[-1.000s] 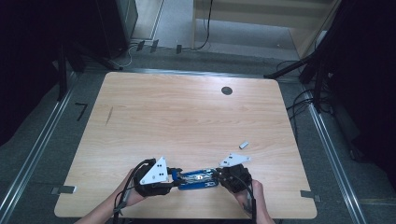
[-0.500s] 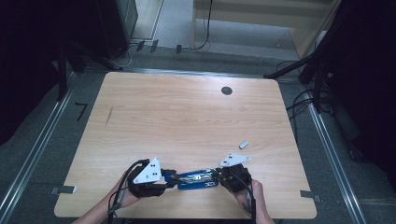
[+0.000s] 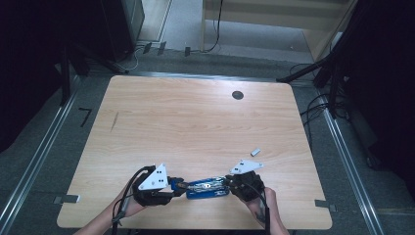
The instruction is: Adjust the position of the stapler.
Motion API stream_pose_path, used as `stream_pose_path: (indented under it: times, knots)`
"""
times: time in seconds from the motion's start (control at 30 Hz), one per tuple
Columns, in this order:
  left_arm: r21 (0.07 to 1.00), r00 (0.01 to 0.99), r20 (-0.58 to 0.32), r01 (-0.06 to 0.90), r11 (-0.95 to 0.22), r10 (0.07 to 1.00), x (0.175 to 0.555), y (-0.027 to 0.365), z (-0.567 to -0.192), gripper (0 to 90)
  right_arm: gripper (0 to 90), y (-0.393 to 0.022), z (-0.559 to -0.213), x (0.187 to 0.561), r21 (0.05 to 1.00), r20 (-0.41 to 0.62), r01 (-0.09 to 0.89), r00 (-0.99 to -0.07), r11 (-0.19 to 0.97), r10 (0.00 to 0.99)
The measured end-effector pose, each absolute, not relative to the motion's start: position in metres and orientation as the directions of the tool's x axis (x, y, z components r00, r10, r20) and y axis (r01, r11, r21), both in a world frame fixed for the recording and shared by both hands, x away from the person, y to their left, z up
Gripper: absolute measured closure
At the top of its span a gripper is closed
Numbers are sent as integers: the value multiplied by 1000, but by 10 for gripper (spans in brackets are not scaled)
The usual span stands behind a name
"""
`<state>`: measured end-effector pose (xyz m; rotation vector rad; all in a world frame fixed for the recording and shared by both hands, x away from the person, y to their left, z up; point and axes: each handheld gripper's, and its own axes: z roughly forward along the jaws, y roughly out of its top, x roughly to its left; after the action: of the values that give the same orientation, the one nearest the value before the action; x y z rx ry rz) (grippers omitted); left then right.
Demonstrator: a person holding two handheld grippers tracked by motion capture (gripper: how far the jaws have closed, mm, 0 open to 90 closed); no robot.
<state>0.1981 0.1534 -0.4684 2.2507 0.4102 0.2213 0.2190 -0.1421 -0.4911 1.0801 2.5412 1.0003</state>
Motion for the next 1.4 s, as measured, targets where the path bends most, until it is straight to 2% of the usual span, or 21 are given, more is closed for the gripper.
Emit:
stream_pose_path:
  times: [0.2,0.4,0.7,0.9,1.0,1.3,1.4]
  knots:
    - [762,927,16,231,-605,374,199,154,-469,661,842,-135,-481,213,690,47,508,-741,514,670]
    - [757,930,13,231,-612,367,201,154,-469,662,842,-110,-475,211,709,98,485,-786,512,610]
    - [756,933,0,236,-611,361,204,155,-468,662,836,-77,-476,206,720,122,449,-833,529,540]
    - [749,936,4,231,-621,352,206,154,-467,661,840,-63,-481,205,713,124,447,-839,541,530]
    - [745,937,8,227,-627,348,207,154,-466,661,880,-59,-483,204,709,119,442,-843,550,524]
    - [739,939,20,217,-637,343,207,152,-464,652,900,-59,-484,204,711,108,435,-844,553,526]
    - [740,940,18,217,-637,342,207,151,-462,622,900,-59,-484,204,711,103,433,-844,555,526]
